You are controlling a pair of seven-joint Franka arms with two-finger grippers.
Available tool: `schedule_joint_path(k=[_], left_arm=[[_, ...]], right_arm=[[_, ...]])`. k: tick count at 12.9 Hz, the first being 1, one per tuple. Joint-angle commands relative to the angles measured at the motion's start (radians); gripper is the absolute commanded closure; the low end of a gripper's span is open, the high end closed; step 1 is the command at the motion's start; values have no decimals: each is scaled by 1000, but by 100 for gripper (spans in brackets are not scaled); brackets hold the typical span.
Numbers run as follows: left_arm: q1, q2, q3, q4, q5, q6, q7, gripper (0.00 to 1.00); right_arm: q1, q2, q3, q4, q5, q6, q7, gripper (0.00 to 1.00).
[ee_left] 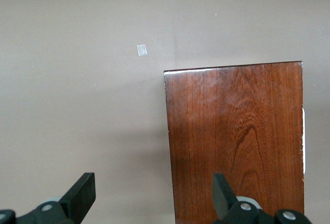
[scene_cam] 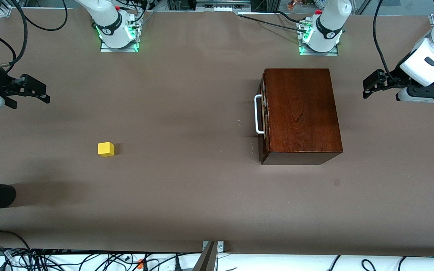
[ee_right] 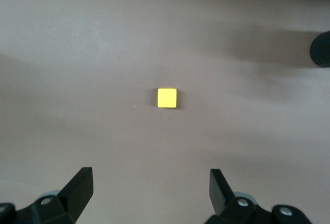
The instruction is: Open drawer, take yellow block, close drawer
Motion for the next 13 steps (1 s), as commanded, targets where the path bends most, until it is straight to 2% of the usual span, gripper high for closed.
schedule_joint_path(k=[1,13], left_arm=[[1,-1,-2,-2,22,-25,17,0],[-1,36,-8,44,22,-47,21,0]], right_arm=[[1,8,7,21,-1,23,3,0],[-1,8,5,21,0,23,1,0]])
